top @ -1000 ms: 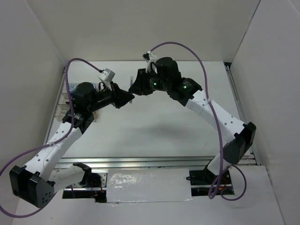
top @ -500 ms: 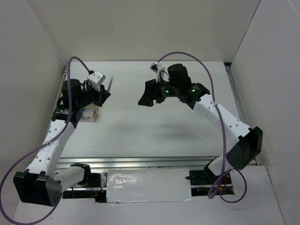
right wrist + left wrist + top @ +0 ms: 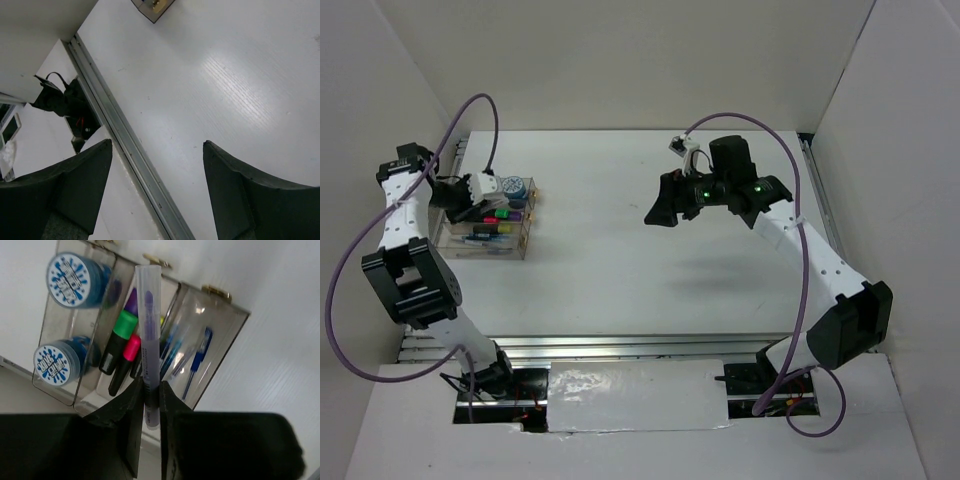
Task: Sort the stationery into containers
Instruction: Place the pen in the storage box.
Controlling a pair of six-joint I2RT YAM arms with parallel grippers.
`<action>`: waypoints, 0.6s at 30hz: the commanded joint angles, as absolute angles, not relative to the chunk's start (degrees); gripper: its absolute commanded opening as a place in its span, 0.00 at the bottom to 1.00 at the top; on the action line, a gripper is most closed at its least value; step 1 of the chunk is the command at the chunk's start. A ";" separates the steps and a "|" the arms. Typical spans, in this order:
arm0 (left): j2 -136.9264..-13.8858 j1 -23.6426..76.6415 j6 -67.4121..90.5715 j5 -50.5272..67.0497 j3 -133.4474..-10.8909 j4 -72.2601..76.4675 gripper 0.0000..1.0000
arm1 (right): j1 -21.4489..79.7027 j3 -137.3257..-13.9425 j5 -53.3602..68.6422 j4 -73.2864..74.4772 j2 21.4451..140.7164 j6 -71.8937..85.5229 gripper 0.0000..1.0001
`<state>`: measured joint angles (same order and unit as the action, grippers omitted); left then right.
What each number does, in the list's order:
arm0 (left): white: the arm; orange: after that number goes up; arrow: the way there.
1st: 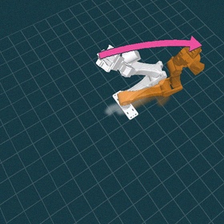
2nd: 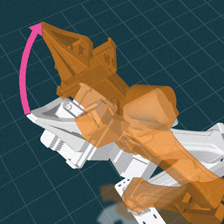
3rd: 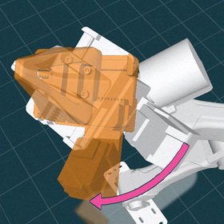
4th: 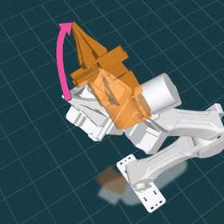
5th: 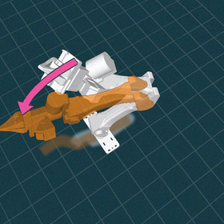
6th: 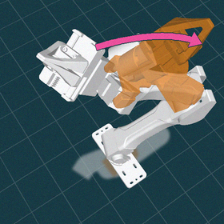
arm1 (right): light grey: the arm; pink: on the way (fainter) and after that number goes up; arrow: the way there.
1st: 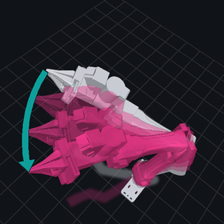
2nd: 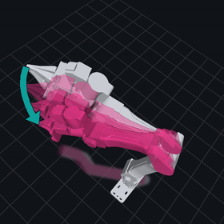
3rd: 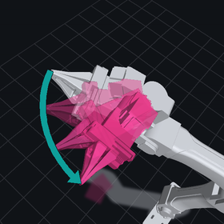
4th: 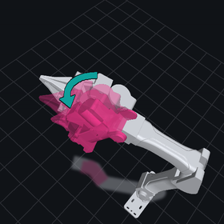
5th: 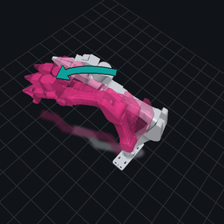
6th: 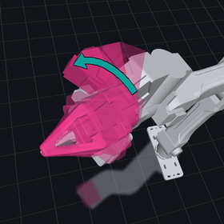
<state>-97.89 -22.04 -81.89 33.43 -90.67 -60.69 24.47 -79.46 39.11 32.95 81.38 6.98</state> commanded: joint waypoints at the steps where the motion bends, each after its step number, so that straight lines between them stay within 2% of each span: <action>1: -99.75 -22.76 -100.97 30.95 -92.99 -69.17 0.07 | 23.91 -79.98 40.08 34.36 81.21 5.27 0.79; 7: -104.67 -22.41 -106.09 24.35 -92.19 -68.91 0.10 | 23.73 -80.51 39.90 34.72 83.05 5.54 0.79; 12: -109.68 -21.88 -102.66 21.02 -93.52 -68.47 0.19 | 23.91 -81.21 40.34 35.42 83.93 5.36 0.79; 18: -110.22 -21.71 -102.57 19.25 -91.41 -66.71 0.26 | 23.73 -81.30 39.90 35.77 84.38 5.54 0.80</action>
<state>-110.93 -21.93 -100.75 19.70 -91.50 -65.80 24.10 -79.46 39.46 34.81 84.44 6.28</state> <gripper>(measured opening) 0.269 0.796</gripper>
